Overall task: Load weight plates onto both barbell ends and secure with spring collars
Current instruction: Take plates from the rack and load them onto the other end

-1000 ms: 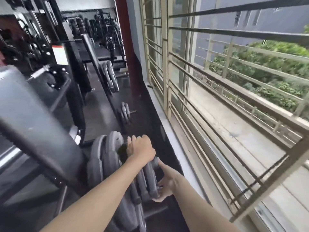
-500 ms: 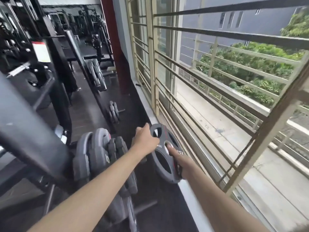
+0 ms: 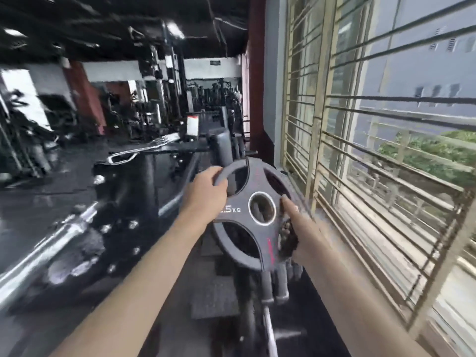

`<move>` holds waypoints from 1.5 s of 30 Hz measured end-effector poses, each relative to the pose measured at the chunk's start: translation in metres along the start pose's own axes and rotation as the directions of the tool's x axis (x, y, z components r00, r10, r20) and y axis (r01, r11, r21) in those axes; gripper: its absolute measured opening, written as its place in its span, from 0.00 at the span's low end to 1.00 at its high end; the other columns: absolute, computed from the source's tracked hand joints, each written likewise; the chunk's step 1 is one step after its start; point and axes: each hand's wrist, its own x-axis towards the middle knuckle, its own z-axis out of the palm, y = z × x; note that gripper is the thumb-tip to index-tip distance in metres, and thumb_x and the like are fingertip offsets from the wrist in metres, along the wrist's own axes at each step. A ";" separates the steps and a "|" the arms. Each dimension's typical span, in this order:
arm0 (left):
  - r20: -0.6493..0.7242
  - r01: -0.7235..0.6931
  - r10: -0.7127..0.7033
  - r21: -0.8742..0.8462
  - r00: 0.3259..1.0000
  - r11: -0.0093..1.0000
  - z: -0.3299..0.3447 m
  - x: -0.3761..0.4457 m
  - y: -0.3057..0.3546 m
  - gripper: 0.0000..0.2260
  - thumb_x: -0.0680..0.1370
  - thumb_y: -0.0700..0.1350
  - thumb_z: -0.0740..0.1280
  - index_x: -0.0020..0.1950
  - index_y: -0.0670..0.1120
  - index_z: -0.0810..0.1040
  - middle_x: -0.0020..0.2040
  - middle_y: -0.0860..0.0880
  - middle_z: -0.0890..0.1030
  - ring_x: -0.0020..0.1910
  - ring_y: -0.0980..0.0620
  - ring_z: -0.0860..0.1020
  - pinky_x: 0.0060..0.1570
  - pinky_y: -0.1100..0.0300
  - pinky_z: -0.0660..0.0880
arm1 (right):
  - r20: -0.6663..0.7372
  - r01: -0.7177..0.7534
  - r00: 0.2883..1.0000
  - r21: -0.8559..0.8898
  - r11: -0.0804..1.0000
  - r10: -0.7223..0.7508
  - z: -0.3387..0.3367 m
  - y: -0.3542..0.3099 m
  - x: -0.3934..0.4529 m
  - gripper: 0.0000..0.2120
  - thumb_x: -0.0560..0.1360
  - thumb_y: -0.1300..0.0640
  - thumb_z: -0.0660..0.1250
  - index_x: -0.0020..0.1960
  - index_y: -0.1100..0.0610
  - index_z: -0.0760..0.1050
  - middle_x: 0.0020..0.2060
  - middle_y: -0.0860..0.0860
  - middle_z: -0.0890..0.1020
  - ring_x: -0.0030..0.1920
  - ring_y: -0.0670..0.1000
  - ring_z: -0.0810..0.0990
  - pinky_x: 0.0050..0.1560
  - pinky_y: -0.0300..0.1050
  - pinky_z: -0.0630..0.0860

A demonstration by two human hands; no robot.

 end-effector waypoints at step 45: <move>0.024 0.434 -0.648 -0.761 0.761 0.483 -0.372 -0.309 -0.237 0.33 0.64 0.72 0.75 0.60 0.50 0.84 0.53 0.45 0.87 0.52 0.41 0.85 0.59 0.40 0.78 | 0.190 0.401 0.913 -0.250 0.881 -0.361 0.279 0.273 -0.408 0.17 0.71 0.45 0.77 0.51 0.51 0.74 0.38 0.42 0.84 0.36 0.38 0.79 0.44 0.40 0.74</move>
